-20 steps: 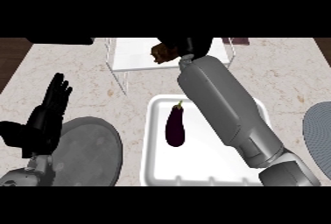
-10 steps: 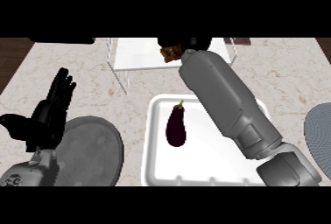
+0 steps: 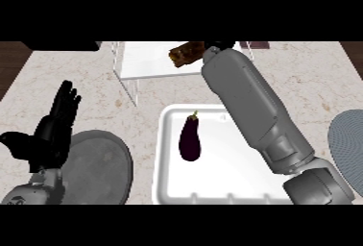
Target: Pick the sweet potato from the tray and place it in the tiered shelf
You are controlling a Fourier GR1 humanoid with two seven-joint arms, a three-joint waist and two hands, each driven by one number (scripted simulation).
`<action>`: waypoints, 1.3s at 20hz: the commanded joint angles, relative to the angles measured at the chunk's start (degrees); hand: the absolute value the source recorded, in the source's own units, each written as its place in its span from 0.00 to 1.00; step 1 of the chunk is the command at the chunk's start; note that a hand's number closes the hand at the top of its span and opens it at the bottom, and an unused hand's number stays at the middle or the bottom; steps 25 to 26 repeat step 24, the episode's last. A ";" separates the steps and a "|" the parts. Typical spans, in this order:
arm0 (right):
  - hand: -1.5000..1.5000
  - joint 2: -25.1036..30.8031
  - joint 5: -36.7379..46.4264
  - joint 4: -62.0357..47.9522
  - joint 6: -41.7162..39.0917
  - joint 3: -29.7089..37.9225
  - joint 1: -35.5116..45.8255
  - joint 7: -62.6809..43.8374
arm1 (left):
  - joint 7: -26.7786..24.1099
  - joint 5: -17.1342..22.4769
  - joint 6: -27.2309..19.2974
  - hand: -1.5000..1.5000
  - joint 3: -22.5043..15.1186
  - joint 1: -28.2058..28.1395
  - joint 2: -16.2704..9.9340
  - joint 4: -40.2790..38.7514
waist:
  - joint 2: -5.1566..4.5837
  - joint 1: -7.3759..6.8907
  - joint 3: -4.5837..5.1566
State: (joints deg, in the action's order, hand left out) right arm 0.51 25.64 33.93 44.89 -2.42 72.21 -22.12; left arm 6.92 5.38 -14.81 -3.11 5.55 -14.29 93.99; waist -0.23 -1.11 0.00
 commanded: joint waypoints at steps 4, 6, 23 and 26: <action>0.00 4.96 1.58 9.20 0.29 0.62 -3.49 -8.99 | -0.21 0.48 1.05 0.50 2.72 -0.62 -0.89 -1.46 | 0.72 2.15 0.02; 0.00 7.14 1.68 12.94 -0.15 1.04 -6.80 -12.23 | -0.44 1.99 2.98 0.50 3.24 -3.16 -1.89 1.05 | 0.95 2.37 0.01; 0.00 24.44 -7.45 67.72 -22.02 4.72 -42.50 -24.49 | -0.46 0.25 2.97 0.50 4.73 -1.94 -0.57 1.13 | 0.41 1.75 0.00; 0.00 26.09 -8.56 71.22 -23.48 6.31 -42.66 -26.82 | 0.14 -2.84 0.62 0.50 0.33 -4.92 2.29 4.40 | 0.50 1.78 -0.01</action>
